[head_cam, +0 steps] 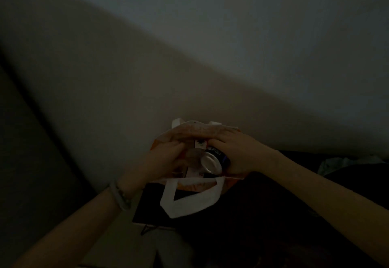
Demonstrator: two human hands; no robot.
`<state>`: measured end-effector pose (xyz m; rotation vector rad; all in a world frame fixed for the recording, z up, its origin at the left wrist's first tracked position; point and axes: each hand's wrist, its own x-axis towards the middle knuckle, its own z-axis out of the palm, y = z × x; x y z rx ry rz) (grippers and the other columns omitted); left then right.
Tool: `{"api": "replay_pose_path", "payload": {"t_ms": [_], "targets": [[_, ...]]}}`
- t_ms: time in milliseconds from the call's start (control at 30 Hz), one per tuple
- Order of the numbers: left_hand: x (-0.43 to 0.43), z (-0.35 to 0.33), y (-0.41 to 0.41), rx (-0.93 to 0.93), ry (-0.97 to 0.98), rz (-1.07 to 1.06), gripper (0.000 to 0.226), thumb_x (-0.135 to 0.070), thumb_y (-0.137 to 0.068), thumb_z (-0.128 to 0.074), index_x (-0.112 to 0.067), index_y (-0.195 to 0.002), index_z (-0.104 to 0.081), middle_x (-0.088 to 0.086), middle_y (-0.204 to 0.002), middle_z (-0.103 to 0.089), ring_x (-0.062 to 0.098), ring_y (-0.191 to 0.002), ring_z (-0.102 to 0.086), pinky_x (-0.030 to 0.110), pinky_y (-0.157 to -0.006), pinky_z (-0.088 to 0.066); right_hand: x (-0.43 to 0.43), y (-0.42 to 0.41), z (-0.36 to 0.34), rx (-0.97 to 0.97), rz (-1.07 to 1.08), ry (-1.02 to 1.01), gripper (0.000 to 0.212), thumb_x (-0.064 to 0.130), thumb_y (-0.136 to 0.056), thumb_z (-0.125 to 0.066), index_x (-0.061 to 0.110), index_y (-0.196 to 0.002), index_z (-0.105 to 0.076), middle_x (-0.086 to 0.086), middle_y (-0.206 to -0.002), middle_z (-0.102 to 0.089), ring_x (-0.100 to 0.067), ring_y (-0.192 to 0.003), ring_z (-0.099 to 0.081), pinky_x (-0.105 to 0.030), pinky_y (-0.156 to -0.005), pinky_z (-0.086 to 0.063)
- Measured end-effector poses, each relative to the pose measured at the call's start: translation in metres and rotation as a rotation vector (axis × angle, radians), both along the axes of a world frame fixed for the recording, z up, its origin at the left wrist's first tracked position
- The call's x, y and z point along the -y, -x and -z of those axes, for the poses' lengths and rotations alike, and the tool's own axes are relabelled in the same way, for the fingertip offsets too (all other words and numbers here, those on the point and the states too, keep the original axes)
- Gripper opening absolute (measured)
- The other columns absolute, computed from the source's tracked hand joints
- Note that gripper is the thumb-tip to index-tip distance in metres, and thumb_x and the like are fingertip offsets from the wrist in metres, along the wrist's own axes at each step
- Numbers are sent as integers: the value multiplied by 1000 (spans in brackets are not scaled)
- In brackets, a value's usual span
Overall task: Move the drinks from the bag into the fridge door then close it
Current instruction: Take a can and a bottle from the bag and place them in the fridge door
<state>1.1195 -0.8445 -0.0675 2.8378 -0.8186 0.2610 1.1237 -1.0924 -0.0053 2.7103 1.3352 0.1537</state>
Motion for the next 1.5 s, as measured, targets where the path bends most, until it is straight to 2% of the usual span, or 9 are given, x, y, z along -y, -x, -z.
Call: {"api": "replay_pose_path", "payload": {"t_ms": [67, 267, 400, 600, 700, 933, 1067, 1167, 1500], "targets": [[2, -9, 6, 117, 112, 34, 38, -70, -70, -56, -59, -106, -48, -2, -126, -55, 24, -117, -52, 48, -98, -43, 3, 5, -11, -28, -17, -124, 83, 51, -68, -71, 17, -136, -39, -7, -140, -44, -26, -127, -40, -41, -107, -34], [50, -68, 53, 205, 322, 37, 33, -18, -91, -50, -20, -124, -46, 4, -125, -49, 25, -96, -57, 33, -73, -48, 24, 24, -46, 12, 82, -303, 78, 47, -68, -74, 18, -132, -41, -5, -122, -56, -25, -102, -56, -29, -78, -44], [54, -116, 76, 315, 389, -119, 33, -16, -90, -55, -12, -122, -49, 11, -119, -52, 29, -90, -58, 28, -71, -40, 36, 43, -67, -43, 57, -464, 72, 41, -67, -78, 19, -128, -46, -6, -115, -58, -25, -99, -57, -39, -80, -49], [46, -185, 142, 554, 450, -236, 33, -18, -89, -57, -11, -121, -49, 12, -113, -56, 19, -92, -54, 23, -75, -37, 31, 85, -100, -146, 35, -680, 63, 58, -63, -77, 48, -113, -40, 27, -108, -51, 5, -96, -50, -16, -79, -44], [43, -205, 185, 615, 410, -303, 35, -17, -89, -57, -7, -122, -48, 15, -113, -57, 23, -97, -55, 26, -80, -40, 16, 116, -115, -153, -94, -728, 74, 53, -61, -79, 34, -124, -46, 14, -115, -56, -1, -99, -50, -24, -86, -44], [26, -182, 307, 556, 315, -567, 40, -18, -88, -57, -16, -127, -47, 8, -119, -55, 17, -102, -53, 21, -83, -36, -29, 198, -113, -261, -413, -647, 67, 22, -64, -84, 18, -122, -50, 0, -114, -58, -12, -101, -53, -26, -84, -43], [16, -149, 378, 446, 269, -755, 42, -18, -87, -57, -20, -129, -47, 1, -119, -55, 3, -99, -47, 1, -76, -29, -53, 242, -92, -387, -525, -555, 71, 26, -63, -82, 23, -124, -46, 2, -119, -55, -14, -107, -54, -37, -91, -47], [20, -124, 432, 371, 248, -875, 43, -22, -88, -58, -23, -130, -46, -3, -118, -53, 3, -97, -47, 6, -76, -29, -75, 270, -72, -451, -615, -462, 76, 28, -62, -83, 23, -126, -42, -1, -124, -52, -17, -110, -53, -37, -93, -46], [27, -72, 618, 211, 357, -1259, 42, -33, -91, -52, -26, -131, -42, -5, -122, -52, 11, -106, -52, 16, -84, -37, -168, 397, -20, -758, -948, -255, 67, 22, -63, -84, 29, -116, -43, 11, -110, -55, -5, -100, -54, -8, -85, -41]]}}
